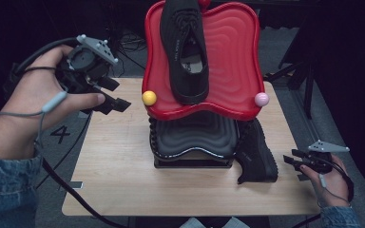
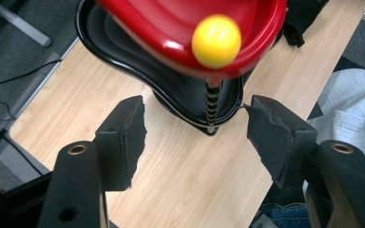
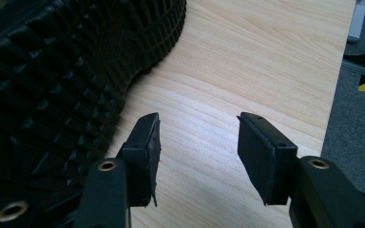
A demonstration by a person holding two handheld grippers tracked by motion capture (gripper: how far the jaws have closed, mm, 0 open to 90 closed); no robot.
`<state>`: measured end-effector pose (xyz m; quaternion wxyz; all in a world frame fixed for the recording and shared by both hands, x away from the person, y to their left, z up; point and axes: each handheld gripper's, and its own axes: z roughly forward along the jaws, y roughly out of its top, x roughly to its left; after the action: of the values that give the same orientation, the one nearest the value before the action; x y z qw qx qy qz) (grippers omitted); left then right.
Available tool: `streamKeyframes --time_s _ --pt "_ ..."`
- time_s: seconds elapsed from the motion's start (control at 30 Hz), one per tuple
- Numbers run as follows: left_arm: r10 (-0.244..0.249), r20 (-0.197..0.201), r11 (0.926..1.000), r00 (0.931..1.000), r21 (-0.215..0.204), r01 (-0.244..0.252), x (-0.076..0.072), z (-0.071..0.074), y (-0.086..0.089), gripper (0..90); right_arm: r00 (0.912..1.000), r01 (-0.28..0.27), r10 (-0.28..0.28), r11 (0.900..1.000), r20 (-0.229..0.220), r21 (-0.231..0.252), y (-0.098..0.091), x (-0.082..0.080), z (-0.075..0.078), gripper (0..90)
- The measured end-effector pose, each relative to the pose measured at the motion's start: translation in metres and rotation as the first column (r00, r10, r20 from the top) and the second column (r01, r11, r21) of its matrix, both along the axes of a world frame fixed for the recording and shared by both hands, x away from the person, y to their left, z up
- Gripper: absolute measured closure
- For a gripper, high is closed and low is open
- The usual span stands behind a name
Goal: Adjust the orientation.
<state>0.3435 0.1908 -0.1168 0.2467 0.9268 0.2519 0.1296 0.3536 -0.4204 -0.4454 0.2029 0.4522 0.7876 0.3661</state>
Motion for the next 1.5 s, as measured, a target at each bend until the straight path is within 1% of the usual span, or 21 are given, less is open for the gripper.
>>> streamKeyframes --time_s 0.03,0.07,0.1,0.23,0.33,0.43,0.5,0.53,0.6,0.67,0.73,0.8,0.87,0.97,1.07,1.13,1.23,1.27,1.37,1.43,1.5 --pt "0.003 -0.007 1.0 1.0 -0.002 -0.003 0.0 -0.006 0.002 38.4 1.0 -0.001 0.001 1.0 0.0 0.001 0.0 0.0 0.0 51.1" --pt "0.003 -0.007 1.0 1.0 -0.002 -0.003 0.0 -0.006 0.002 38.4 1.0 -0.006 0.006 1.0 0.001 -0.005 0.0 0.001 0.0 51.3" --pt "0.004 -0.008 0.9999 1.0 -0.009 -0.004 0.001 -0.015 0.006 38.4 1.0 -0.007 0.007 1.0 -0.002 -0.003 0.001 0.001 0.0 51.4" --pt "0.006 -0.011 0.9995 0.9999 -0.03 -0.007 0.003 -0.031 0.015 38.6 0.9999 -0.011 0.011 0.9999 -0.011 -0.002 0.002 0.002 -0.001 52.4" --pt "-0.004 -0.015 0.9988 0.9999 -0.05 0.003 0.004 -0.046 0.019 38.5 0.9998 -0.014 0.014 0.9999 -0.016 -0.004 0.003 0.003 -0.001 52.7" --pt "-0.01 -0.027 0.9983 0.9996 -0.058 0.009 0.006 -0.067 0.023 38.5 0.9997 -0.019 0.019 0.9998 -0.017 -0.009 0.005 0.004 0.001 53.5" --pt "-0.02 -0.044 0.9977 0.9988 -0.066 0.017 0.009 -0.081 0.026 38.6 0.9993 -0.029 0.028 0.9994 -0.025 -0.022 0.006 0.005 0.003 57.3" --pt "-0.019 -0.046 0.997 0.9988 -0.076 0.016 0.01 -0.086 0.026 38.7 0.9987 -0.039 0.038 0.9985 -0.035 -0.038 0.006 0.005 0.004 59.4" --pt "-0.015 -0.058 0.9971 0.9982 -0.075 0.011 0.015 -0.099 0.029 39.3 0.9979 -0.043 0.039 0.9972 -0.051 -0.062 0.006 0.005 0.006 65.1" --pt "-0.009 -0.062 0.9971 0.998 -0.076 0.005 0.019 -0.113 0.03 39.5 0.9957 -0.05 0.044 0.9963 -0.081 -0.07 0.007 0.006 0.009 70.3" --pt "-0.009 -0.068 0.9961 0.9977 -0.088 0.003 0.021 -0.126 0.03 39.5 0.9941 -0.06 0.052 0.9947 -0.095 -0.083 0.008 0.006 0.013 74.8" --pt "-0.017 -0.085 0.9954 0.9962 -0.096 0.009 0.023 -0.138 0.03 39.6 0.9932 -0.067 0.058 0.9939 -0.101 -0.088 0.009 0.006 0.017 77.6" --pt "-0.018 -0.085 0.996 0.9962 -0.089 0.01 0.025 -0.149 0.03 39.6 0.9921 -0.08 0.07 0.9923 -0.104 -0.095 0.01 0.007 0.023 80.6" --pt "-0.034 -0.082 0.9964 0.996 -0.08 0.028 0.027 -0.162 0.029 39.8 0.9903 -0.093 0.082 0.9916 -0.112 -0.09 0.012 0.009 0.028 83.4" --pt "-0.063 -0.082 0.9936 0.9946 -0.099 0.055 0.026 -0.175 0.03 40.8 0.9895 -0.102 0.092 0.991 -0.111 -0.087 0.014 0.011 0.035 85.8" --pt "-0.069 -0.085 0.9917 0.994 -0.114 0.059 0.026 -0.181 0.03 41.0 0.9893 -0.104 0.094 0.9914 -0.111 -0.08 0.014 0.012 0.04 87.3" --pt "-0.063 -0.098 0.9878 0.9932 -0.148 0.048 0.024 -0.196 0.029 40.7 0.9897 -0.104 0.097 0.9923 -0.106 -0.067 0.013 0.015 0.046 89.3" --pt "-0.064 -0.106 0.9895 0.9923 -0.136 0.05 0.024 -0.2 0.029 40.4 0.9902 -0.097 0.09 0.9933 -0.107 -0.063 0.012 0.015 0.048 89.8" --pt "-0.061 -0.12 0.9894 0.9909 -0.139 0.044 0.023 -0.213 0.028 40.3 0.9895 -0.105 0.1 0.9938 -0.104 -0.038 0.012 0.017 0.053 90.0" --pt "-0.059 -0.13 0.9899 0.9897 -0.136 0.041 0.022 -0.221 0.029 39.9 0.9885 -0.111 0.107 0.9932 -0.107 -0.036 0.013 0.018 0.055 90.0" --pt "-0.051 -0.133 0.9931 0.9898 -0.112 0.036 0.021 -0.229 0.03 39.3 0.9883 -0.114 0.11 0.9929 -0.105 -0.033 0.014 0.019 0.055 90.0"
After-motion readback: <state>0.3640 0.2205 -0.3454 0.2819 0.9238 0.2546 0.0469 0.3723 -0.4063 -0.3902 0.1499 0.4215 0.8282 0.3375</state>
